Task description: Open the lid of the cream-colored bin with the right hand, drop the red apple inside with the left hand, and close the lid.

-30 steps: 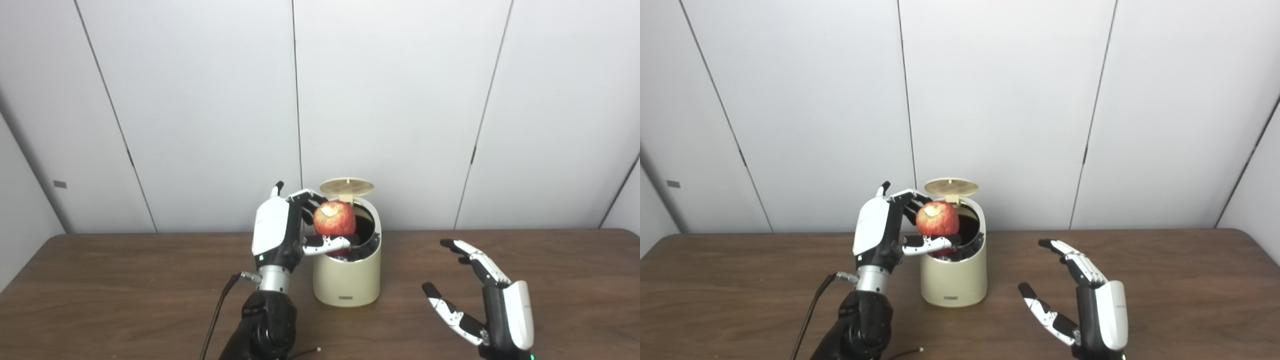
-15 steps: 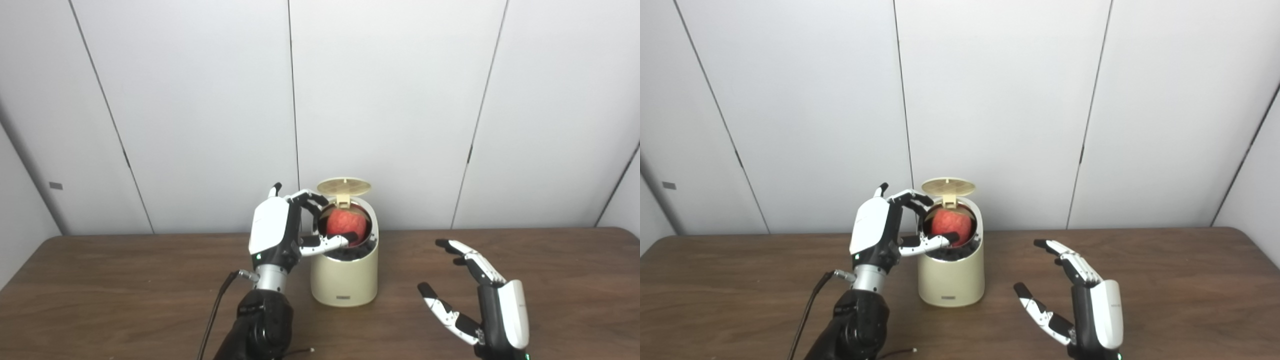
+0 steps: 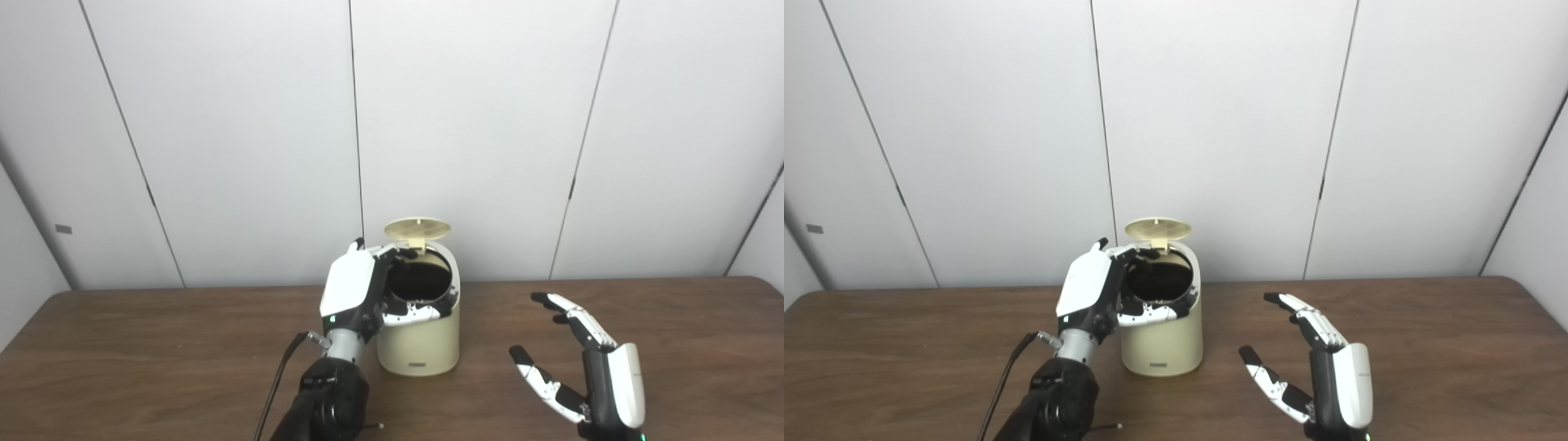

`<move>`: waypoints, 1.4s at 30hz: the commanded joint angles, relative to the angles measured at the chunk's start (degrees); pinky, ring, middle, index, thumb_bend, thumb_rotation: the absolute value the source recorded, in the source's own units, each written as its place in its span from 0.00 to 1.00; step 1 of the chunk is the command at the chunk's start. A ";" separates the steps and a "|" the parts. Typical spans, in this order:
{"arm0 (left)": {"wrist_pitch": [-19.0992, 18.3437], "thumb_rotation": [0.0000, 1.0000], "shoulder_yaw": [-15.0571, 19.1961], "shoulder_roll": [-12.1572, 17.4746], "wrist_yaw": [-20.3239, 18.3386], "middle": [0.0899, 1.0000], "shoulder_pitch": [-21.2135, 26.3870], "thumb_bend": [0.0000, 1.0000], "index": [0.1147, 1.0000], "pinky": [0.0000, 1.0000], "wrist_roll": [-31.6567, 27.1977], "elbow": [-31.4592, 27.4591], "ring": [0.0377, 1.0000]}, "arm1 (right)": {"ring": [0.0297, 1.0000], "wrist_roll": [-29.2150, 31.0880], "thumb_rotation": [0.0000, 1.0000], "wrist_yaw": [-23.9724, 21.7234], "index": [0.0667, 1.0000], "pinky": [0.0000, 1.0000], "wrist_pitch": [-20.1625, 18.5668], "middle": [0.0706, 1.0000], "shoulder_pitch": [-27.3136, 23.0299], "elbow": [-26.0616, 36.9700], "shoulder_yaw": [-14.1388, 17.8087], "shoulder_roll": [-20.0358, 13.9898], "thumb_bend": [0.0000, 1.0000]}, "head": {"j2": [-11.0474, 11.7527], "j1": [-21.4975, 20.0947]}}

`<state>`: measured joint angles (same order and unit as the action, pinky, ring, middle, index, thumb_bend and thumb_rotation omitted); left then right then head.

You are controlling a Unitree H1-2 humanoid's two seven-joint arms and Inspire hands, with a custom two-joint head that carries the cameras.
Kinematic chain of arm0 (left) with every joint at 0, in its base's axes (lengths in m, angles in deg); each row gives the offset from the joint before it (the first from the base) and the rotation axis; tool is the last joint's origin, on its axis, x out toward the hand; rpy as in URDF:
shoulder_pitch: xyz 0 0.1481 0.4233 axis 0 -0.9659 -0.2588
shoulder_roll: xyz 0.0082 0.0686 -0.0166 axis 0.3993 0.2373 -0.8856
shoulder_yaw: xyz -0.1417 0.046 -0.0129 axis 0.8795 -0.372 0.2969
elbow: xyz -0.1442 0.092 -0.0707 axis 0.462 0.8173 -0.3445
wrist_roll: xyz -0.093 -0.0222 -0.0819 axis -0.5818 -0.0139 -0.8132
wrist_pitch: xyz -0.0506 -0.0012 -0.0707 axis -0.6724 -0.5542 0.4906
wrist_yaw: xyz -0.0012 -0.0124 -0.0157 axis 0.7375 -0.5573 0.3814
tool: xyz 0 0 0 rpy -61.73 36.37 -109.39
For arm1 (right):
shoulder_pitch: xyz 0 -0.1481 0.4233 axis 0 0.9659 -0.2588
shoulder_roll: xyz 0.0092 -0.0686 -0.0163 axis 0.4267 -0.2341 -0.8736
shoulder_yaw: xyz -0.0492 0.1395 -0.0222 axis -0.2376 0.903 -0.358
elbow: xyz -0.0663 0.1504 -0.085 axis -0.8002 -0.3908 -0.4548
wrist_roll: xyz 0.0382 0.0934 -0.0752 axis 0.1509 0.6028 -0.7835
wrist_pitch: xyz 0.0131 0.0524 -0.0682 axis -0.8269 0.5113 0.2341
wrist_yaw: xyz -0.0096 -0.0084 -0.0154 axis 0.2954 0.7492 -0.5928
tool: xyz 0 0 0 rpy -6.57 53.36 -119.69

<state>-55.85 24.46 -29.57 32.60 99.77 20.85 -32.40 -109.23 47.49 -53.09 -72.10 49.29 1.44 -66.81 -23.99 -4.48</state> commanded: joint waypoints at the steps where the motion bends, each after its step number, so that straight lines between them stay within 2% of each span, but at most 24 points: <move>1: 0.26 0.43 0.72 0.30 0.94 0.68 2.00 1.00 0.66 1.00 0.40 -1.00 0.80 | 0.71 0.59 0.50 0.14 0.72 0.62 0.53 0.73 5.44 -3.06 -1.47 3.27 0.29 | -0.08 -0.03; 2: 1.18 0.42 1.37 -0.02 1.85 0.66 1.78 1.00 0.65 1.00 -0.40 -0.99 0.78 | 0.71 0.52 0.50 0.21 0.72 0.62 0.55 0.73 5.43 -3.09 -1.45 3.27 0.29 | -0.08 -0.03; 3: 2.69 0.38 2.50 -0.68 3.46 0.62 1.49 1.00 0.61 1.00 -1.83 -0.81 0.73 | 0.71 0.45 0.50 0.22 0.72 0.62 0.43 0.73 5.43 -3.08 -1.43 3.29 0.29 | -0.08 -0.03; 5: 6.40 0.22 5.27 -2.24 6.98 0.50 0.97 0.97 0.50 1.00 -5.31 -0.04 0.61 | 0.71 0.21 0.49 0.40 0.72 0.62 0.41 0.73 5.39 -3.16 -1.43 3.31 0.30 | 0.01 0.05; 6: 8.34 0.12 6.51 -2.88 8.29 0.45 0.82 0.70 0.45 1.00 -6.90 0.44 0.56 | 0.71 0.19 0.49 0.42 0.71 0.61 0.47 0.73 5.36 -3.21 -1.42 3.32 0.30 | 0.09 0.15; 7: 11.00 0.06 8.00 -3.60 9.25 0.43 0.69 0.62 0.45 1.00 -9.32 1.04 0.55 | 0.71 0.36 0.49 0.32 0.71 0.61 0.53 0.73 5.33 -3.32 -1.41 3.33 0.30 | 0.04 0.17; 10: 17.81 0.01 11.75 -5.01 9.83 0.40 0.44 0.53 0.45 1.00 -16.60 2.38 0.50 | 0.71 0.78 0.48 -0.06 0.72 0.62 0.52 0.73 5.19 -3.57 -1.38 3.28 0.29 | 0.18 0.29; 11: 19.02 0.00 12.81 -5.36 9.40 0.40 0.35 0.53 0.44 1.00 -18.75 2.48 0.49 | 0.72 0.83 0.48 -0.09 0.72 0.62 0.54 0.73 5.15 -3.59 -1.37 3.28 0.29 | 0.21 0.33; 12: 19.82 0.00 13.49 -5.54 9.20 0.40 0.28 0.52 0.44 0.83 -20.01 2.52 0.46 | 0.71 0.92 0.47 -0.09 0.72 0.62 0.64 0.73 5.09 -3.67 -1.36 3.25 0.29 | 0.30 0.43; 13: 19.97 0.00 13.98 -5.60 9.13 0.41 0.10 0.52 0.43 0.71 -20.57 2.18 0.45 | 0.71 1.04 0.46 -0.15 0.72 0.62 0.80 0.73 5.05 -3.77 -1.38 3.20 0.29 | 0.36 0.48; 15: 19.87 0.00 14.40 -5.60 9.06 0.41 -0.16 0.52 0.43 0.75 -20.82 1.66 0.46 | 0.72 1.15 0.46 -0.17 0.72 0.62 1.01 0.74 4.97 -4.00 -1.39 3.11 0.29 | 0.49 0.51; 16: 19.83 0.00 14.50 -5.55 8.93 0.41 -0.34 0.52 0.43 0.88 -20.85 1.34 0.48 | 0.72 1.15 0.45 -0.16 0.72 0.62 1.12 0.74 4.93 -4.17 -1.40 3.04 0.29 | 0.50 0.47; 18: 20.14 0.00 14.55 -5.52 8.37 0.41 -0.71 0.52 0.43 0.97 -21.45 0.81 0.49 | 0.72 1.08 0.45 -0.07 0.72 0.62 1.16 0.74 4.89 -4.42 -1.40 2.98 0.29 | 0.58 0.46; 20: 20.96 0.00 14.55 -5.52 7.42 0.42 -1.06 0.52 0.43 0.72 -22.74 0.41 0.46 | 0.72 0.90 0.47 0.10 0.72 0.62 1.14 0.74 4.88 -4.55 -1.40 2.97 0.30 | 0.58 0.46; 22: 22.53 0.00 14.59 -5.43 6.40 0.43 -1.30 0.52 0.42 0.57 -24.19 0.50 0.45 | 0.72 0.78 0.49 0.07 0.72 0.62 1.04 0.74 4.90 -4.42 -1.45 3.01 0.30 | 0.57 0.44; 26: 24.26 0.00 15.61 -6.25 3.38 0.45 -1.76 0.52 0.40 0.45 -30.07 0.01 0.45 | 0.72 1.19 0.47 -0.20 0.72 0.62 1.11 0.74 4.98 -4.04 -1.55 3.18 0.29 | 0.52 0.21; 31: 22.33 0.00 17.95 -7.47 0.04 0.47 -2.99 0.52 0.39 0.44 -37.08 -2.45 0.47 | 0.71 0.71 0.44 0.18 0.72 0.61 1.23 0.73 4.99 -4.17 -1.67 3.13 0.29 | 0.40 0.22; 35: 20.77 0.00 18.72 -6.58 -1.08 0.47 -6.19 0.52 0.39 0.43 -37.22 -7.80 0.48 | 0.72 1.68 0.45 -0.37 0.72 0.62 1.40 0.74 4.96 -4.15 -1.57 2.95 0.29 | 0.40 0.76; 39: 23.66 0.00 19.07 -5.42 -2.78 0.43 -10.03 0.52 0.42 0.40 -37.81 -12.42 0.43 | 0.72 0.75 0.44 -0.96 0.72 0.62 0.32 0.74 4.51 -2.05 -1.44 2.64 0.29 | 0.45 0.70; 42: 24.08 0.00 18.77 -4.29 -2.88 0.42 -13.57 0.51 0.44 0.41 -35.23 -16.12 0.44 | 0.72 -1.21 0.41 -1.59 0.72 0.62 -0.73 0.73 3.14 0.68 -0.93 1.72 0.30 | 0.47 0.45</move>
<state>-34.24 43.43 -34.22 30.33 85.74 -15.90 -45.96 -109.85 46.13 -53.54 -71.98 50.28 1.11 -66.40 -23.47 -3.95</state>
